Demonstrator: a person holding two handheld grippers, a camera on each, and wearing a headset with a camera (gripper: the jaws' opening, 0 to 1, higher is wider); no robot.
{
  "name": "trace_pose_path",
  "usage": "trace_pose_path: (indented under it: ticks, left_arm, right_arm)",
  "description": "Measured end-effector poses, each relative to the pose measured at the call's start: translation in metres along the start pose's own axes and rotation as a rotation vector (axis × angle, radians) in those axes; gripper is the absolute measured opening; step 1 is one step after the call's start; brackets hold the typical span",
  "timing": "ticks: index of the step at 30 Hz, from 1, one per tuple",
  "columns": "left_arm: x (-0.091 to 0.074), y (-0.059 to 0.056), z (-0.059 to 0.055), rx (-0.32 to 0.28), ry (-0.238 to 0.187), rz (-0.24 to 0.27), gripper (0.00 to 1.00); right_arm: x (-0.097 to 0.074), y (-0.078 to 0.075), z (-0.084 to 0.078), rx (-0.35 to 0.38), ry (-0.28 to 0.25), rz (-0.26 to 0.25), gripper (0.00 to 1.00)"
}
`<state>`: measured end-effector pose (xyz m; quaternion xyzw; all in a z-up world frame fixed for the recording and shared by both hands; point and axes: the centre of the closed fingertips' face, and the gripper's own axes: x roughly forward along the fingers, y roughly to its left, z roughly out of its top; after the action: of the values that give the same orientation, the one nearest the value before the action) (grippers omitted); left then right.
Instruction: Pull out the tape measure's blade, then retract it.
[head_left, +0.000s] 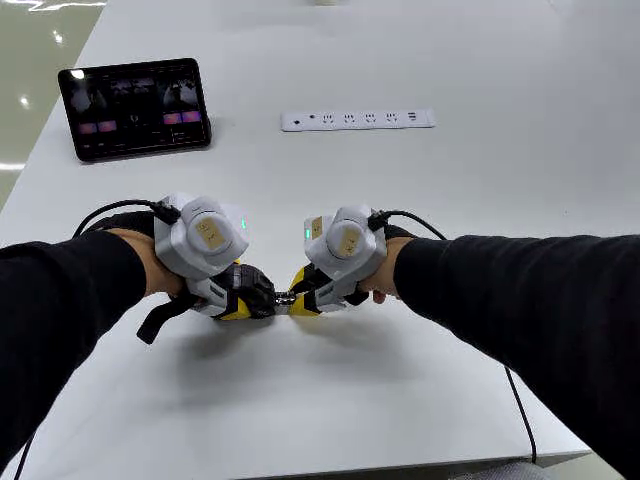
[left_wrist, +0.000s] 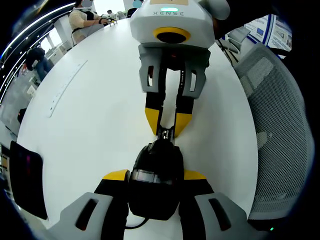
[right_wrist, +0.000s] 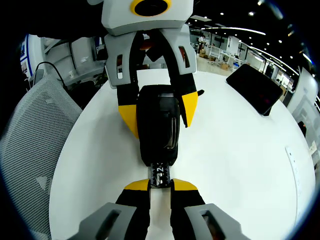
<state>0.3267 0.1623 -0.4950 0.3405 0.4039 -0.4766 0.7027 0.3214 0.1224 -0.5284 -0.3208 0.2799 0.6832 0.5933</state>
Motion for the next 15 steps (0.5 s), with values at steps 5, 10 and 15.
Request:
trace_pose_path:
  ticks: [5,10,15]
  left_arm:
    - [0.000,0.000,0.000,0.000,0.001,0.001,0.33]
    - [0.000,-0.001,0.000,0.003,0.003,0.001,0.33]
    - [-0.001,-0.001,0.000,0.002,0.003,0.003,0.33]
  right_arm:
    - [0.001,0.000,0.001,0.003,0.007,-0.011,0.12]
    - [0.001,0.000,0.004,0.023,0.003,-0.015,0.13]
    - [0.008,-0.001,0.011,0.014,-0.009,-0.023,0.13]
